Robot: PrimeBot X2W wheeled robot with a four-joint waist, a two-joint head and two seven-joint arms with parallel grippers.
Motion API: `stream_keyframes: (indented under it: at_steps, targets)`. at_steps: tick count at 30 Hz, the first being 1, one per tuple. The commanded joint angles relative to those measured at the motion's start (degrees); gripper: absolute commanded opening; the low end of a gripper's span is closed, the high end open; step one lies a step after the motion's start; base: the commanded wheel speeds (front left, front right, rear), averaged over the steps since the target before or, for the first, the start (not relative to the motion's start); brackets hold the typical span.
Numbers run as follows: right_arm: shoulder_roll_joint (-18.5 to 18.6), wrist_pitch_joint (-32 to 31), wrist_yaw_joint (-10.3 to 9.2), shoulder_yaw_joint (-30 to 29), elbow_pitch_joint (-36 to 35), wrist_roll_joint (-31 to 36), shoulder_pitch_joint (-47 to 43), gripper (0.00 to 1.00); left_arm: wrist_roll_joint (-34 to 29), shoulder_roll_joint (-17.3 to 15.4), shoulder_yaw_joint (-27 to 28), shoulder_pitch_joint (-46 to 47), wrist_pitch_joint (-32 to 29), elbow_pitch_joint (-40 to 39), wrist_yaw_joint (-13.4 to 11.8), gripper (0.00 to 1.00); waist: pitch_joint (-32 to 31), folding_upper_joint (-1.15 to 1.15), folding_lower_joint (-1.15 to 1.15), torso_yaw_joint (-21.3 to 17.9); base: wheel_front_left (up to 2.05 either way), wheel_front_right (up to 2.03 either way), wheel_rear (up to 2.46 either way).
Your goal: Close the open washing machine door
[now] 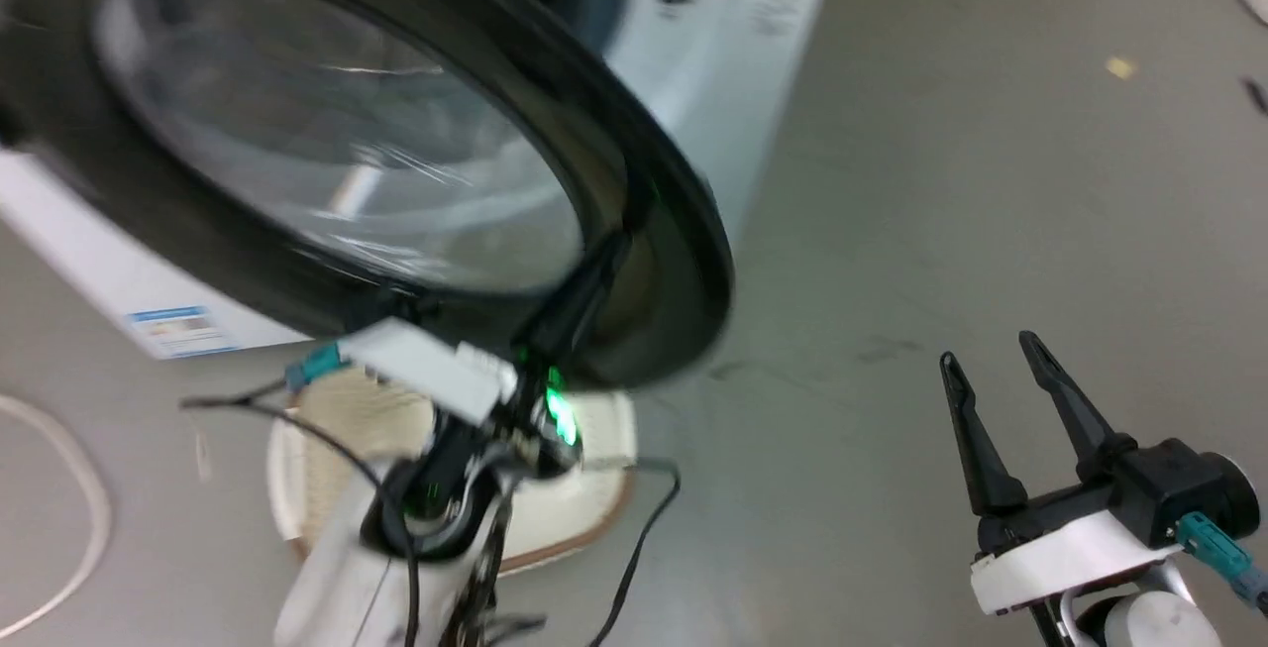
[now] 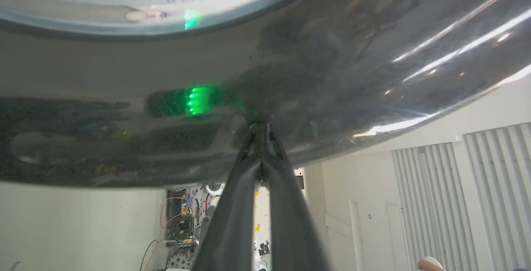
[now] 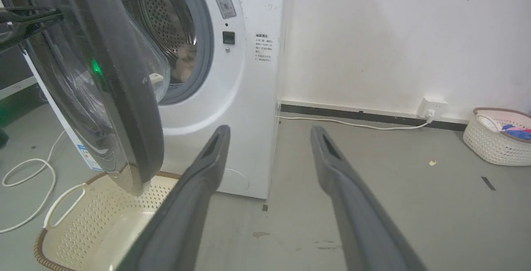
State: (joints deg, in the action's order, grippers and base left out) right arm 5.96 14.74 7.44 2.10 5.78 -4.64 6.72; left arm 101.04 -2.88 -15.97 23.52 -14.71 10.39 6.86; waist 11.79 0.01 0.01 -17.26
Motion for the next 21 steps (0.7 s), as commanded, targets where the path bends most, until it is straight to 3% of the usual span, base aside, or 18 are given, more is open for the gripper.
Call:
stream_keyframes:
  at_steps: [1, 10, 17, 18, 20, 21]
  targets:
    - [-0.5, 0.3, 0.05, -0.1, 0.3, -0.5, 0.8, 1.0, 0.1, 0.0, -0.2, 2.6, 1.5, 1.3, 0.5, 0.0, 3.5, -0.01, -0.01, -5.3, 0.0, 0.0, 0.0]
    - [-1.8, 0.3, 0.05, 0.0, 1.3, -0.9, 1.4, 1.0, 1.6, 0.0, 1.2, 13.9, 12.0, 9.8, 0.6, 0.0, 4.5, -0.01, -0.01, -8.8, 0.0, 0.0, 0.0]
    - [-2.2, 0.3, 0.05, -0.2, 0.8, -0.7, 1.2, 1.0, 0.7, 0.0, -0.3, 13.9, 13.4, 11.0, 0.6, 0.0, 2.7, -0.01, -0.01, -5.8, 0.0, 0.0, 0.0]
    - [-1.9, 0.3, 0.05, -0.1, 0.1, -0.6, 0.7, 1.0, -0.8, 0.0, -0.4, 10.6, 14.3, 7.8, 0.6, 0.0, 1.0, -0.01, -0.01, -3.2, 0.0, 0.0, 0.0]
    - [-1.5, 0.3, 0.05, -0.4, -0.5, -0.7, 0.1, 1.0, -2.6, -0.1, -0.4, 7.3, 15.3, 4.4, 0.6, 0.94, -0.2, -0.01, -0.01, -1.0, 0.0, 0.0, 0.0]
    - [-1.3, 0.3, 0.05, -0.6, -0.7, -0.7, -0.4, 1.0, -4.9, -0.6, -1.0, 5.5, 15.8, 2.5, 0.6, 1.0, -0.9, -0.01, -0.01, 0.2, 0.0, 0.0, 0.0]
